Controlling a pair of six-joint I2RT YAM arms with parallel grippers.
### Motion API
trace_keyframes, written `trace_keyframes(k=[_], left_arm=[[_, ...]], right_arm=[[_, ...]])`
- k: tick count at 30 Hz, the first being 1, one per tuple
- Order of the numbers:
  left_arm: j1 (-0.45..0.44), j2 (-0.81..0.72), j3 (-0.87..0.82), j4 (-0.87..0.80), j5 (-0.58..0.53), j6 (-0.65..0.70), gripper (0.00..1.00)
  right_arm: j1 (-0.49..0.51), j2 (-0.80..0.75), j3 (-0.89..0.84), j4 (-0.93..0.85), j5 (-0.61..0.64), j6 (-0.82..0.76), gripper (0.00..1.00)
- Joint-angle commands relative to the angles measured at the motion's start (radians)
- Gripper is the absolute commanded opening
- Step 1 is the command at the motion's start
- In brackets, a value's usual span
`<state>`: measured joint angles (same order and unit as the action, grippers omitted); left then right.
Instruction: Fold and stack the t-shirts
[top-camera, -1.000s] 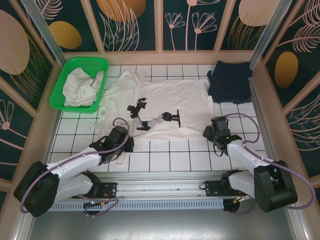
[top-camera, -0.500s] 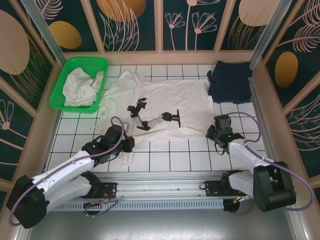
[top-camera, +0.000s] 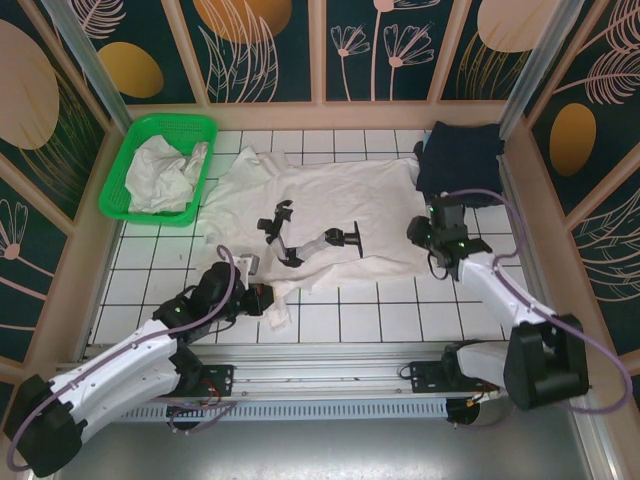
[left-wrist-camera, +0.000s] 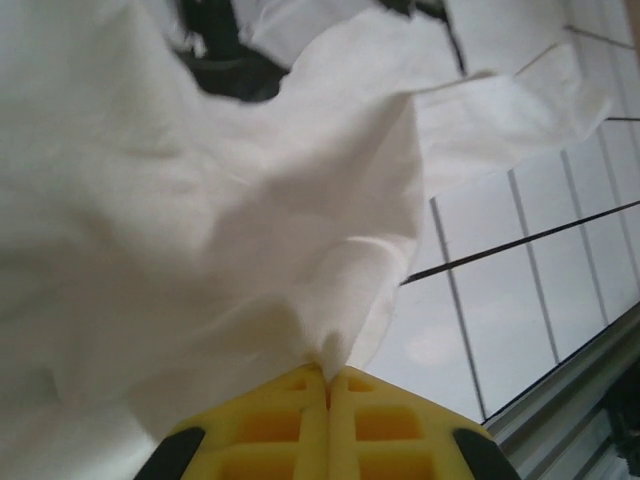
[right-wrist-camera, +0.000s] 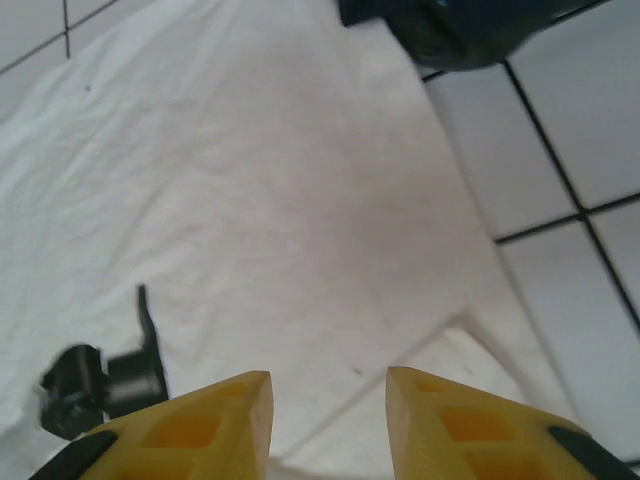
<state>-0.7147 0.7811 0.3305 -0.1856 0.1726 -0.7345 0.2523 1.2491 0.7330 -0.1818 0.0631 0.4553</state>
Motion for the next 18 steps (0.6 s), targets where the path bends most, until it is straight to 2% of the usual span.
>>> trace_keyframes(k=[1,4,8,13,18], left_arm=[[-0.008,-0.035,-0.019,0.090,-0.025,-0.040,0.24],[-0.007,-0.065,0.039,0.096,-0.105,-0.011,0.56],[-0.006,0.002,0.182,0.038,-0.215,0.053,0.73],[0.011,0.263,0.365,0.073,-0.311,0.181,0.86],[0.152,0.592,0.517,0.169,-0.203,0.251,0.83]], right_arm=[[0.011,0.084,0.008,0.023,0.034,-0.007,0.40],[0.003,0.192,0.034,0.028,0.048,-0.001,0.41],[0.003,0.271,0.045,-0.012,0.079,0.015,0.49],[-0.037,0.255,-0.018,0.005,0.114,0.050,0.49],[-0.052,0.304,-0.016,0.006,0.128,0.056,0.47]])
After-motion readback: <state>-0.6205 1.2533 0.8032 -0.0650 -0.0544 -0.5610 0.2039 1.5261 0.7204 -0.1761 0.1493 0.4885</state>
